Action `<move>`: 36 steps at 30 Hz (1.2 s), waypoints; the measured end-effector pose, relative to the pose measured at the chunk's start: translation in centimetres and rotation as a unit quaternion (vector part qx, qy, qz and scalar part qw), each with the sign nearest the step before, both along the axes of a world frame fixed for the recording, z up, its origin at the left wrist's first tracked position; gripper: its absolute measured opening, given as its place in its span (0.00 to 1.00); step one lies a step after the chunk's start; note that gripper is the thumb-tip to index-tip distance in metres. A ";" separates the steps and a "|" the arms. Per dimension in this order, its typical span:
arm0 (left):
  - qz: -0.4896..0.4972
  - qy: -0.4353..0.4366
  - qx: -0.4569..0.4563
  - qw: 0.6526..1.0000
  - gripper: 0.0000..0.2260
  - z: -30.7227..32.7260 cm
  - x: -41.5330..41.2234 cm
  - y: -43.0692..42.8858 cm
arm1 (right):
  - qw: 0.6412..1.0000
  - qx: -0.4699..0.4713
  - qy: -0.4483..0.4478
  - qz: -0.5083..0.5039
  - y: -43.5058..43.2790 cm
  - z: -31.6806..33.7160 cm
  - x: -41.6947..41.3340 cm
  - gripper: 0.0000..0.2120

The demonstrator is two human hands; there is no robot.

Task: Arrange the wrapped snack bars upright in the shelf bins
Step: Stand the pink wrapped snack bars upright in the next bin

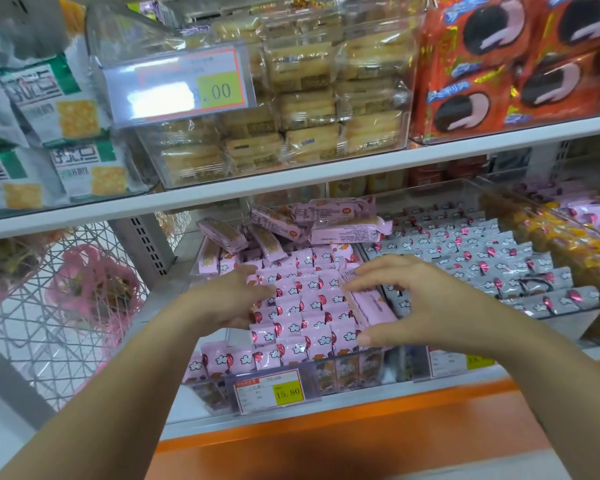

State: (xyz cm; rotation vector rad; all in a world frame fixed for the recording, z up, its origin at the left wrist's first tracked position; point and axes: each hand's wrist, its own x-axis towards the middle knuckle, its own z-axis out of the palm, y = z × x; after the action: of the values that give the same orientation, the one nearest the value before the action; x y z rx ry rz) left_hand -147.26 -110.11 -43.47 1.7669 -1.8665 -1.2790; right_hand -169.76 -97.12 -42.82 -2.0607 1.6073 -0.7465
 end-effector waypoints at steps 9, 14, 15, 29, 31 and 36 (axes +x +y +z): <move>-0.070 -0.114 -0.055 0.989 0.28 -1.0 -0.3 -0.4 | 0.994 0.001 0.104 -0.022 0.3 0.1 1.0 0.29; -0.071 -0.094 -0.050 0.992 0.27 -0.8 -0.4 0.5 | 0.993 -0.055 0.044 -0.099 0.2 0.4 0.8 0.15; -0.073 -0.102 -0.052 0.991 0.27 -0.5 -0.3 0.7 | 0.990 -0.067 0.031 -0.123 0.1 0.5 0.6 0.12; -0.109 0.329 -0.197 0.917 0.15 1.5 0.0 6.1 | 0.831 0.059 -0.533 -0.146 -0.4 0.4 3.4 0.05; -0.100 0.361 -0.169 0.911 0.15 0.9 0.1 6.1 | 0.847 0.079 -0.509 -0.128 -0.4 0.1 3.9 0.07; -0.008 0.414 -0.186 0.891 0.13 0.1 0.3 5.5 | 0.929 -0.090 -0.266 -0.240 -1.9 0.3 1.7 0.11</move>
State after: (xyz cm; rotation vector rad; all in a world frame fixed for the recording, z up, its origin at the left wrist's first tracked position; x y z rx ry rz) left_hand -146.94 -104.63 -43.40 0.8008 -1.4648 -1.2765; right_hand -168.05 -99.03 -42.50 -1.3774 1.7584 -1.5196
